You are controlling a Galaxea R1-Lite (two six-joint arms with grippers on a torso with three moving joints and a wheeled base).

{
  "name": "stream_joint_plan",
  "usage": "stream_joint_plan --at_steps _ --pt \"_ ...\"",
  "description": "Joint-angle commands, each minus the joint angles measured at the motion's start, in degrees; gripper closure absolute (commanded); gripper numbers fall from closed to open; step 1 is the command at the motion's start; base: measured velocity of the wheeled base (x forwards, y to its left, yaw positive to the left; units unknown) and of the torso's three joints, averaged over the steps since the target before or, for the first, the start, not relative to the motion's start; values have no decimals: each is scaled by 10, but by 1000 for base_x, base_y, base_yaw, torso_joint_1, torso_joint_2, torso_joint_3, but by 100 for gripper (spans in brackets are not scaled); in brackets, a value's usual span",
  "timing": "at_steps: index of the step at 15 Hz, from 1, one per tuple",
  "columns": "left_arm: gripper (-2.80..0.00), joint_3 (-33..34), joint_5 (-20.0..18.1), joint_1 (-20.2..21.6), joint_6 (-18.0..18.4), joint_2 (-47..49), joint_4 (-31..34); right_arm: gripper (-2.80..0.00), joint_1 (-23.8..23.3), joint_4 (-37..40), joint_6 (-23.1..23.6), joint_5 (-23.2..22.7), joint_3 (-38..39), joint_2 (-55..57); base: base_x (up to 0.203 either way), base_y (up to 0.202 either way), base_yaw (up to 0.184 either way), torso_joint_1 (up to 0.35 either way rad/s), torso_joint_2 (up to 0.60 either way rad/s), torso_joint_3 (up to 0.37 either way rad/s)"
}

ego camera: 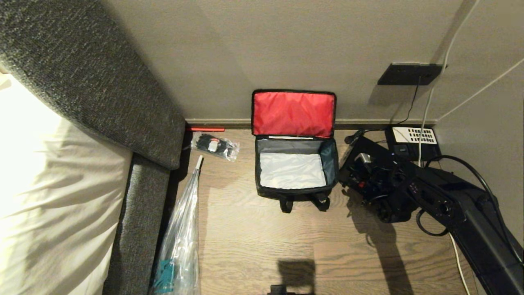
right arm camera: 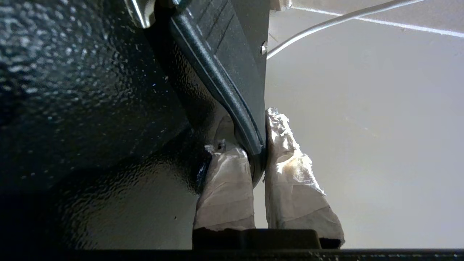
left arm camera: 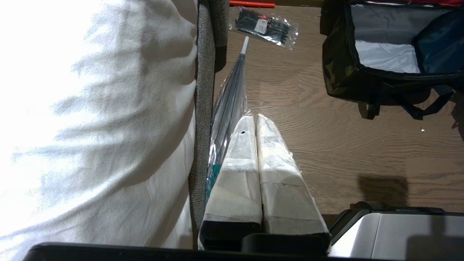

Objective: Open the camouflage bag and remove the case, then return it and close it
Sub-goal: Grip the handle again, then place the black box back

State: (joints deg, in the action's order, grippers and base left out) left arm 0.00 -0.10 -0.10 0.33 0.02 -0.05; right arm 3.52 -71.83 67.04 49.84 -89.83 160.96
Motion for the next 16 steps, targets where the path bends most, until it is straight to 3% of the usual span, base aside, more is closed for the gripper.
stream_joint_plan --at_steps 1,5,16 --pt "0 0 0 0 0 0 0 0 5 -9 3 3 6 -10 0 0 0 0 0 0" --pt "0 0 0 0 0 0 0 0 6 -9 6 3 15 -50 0 0 0 0 0 0" --pt "0 0 0 0 0 0 0 0 20 7 92 -1 61 -176 0 0 0 0 0 0"
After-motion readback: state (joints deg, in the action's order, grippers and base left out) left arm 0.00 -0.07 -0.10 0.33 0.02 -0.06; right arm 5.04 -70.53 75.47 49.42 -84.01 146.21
